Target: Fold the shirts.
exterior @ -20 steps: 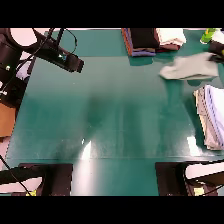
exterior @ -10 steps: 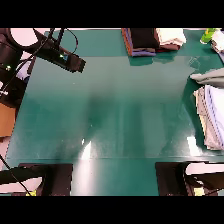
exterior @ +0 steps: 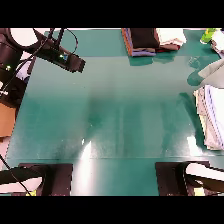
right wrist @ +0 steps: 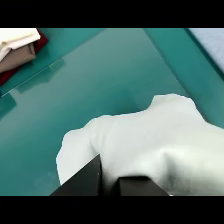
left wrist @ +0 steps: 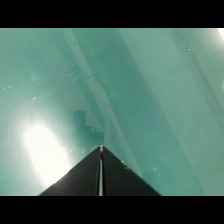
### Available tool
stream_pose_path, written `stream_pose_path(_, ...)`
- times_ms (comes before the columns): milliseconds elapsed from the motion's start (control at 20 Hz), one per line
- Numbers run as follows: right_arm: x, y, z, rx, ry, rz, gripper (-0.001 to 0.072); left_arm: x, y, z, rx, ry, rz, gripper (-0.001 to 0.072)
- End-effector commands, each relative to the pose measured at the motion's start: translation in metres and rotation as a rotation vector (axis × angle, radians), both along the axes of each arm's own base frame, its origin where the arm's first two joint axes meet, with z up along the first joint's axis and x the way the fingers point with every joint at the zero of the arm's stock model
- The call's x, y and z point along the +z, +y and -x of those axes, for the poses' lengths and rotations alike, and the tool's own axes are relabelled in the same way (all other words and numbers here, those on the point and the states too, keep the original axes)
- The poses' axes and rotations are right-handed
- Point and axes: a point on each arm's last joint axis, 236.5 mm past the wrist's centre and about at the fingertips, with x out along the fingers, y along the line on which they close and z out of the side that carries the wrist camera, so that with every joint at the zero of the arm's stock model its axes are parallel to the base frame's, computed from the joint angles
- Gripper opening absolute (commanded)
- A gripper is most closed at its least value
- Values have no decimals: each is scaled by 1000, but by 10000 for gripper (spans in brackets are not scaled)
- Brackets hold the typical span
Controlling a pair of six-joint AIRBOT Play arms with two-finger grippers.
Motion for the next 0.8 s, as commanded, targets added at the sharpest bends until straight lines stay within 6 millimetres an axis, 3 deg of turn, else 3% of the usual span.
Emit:
stream_pose_path(0, 9, -5, 32, -32, 24, 18, 18, -1, 0, 0, -4, 0, -3, 26)
stream_pose_path(100, 5, -11, 48, -42, 62, 28, 18, -1, 0, 0, -4, 0, -3, 26)
stream_pose_path(200, -13, -15, 62, -49, 110, 13, 18, 0, 0, 0, -5, 0, -3, 26)
stream_pose_path(350, -63, -19, 90, -40, 236, -3, 18, 0, 0, 0, -19, -7, -11, 26)
stream_pose_path(550, -143, -34, 166, -166, 507, -38, 18, -1, 0, 1, -20, -5, -13, 26)
stream_pose_path(750, -196, -36, 223, -251, 677, -68, 19, -1, 0, 1, -25, -7, -16, 26)
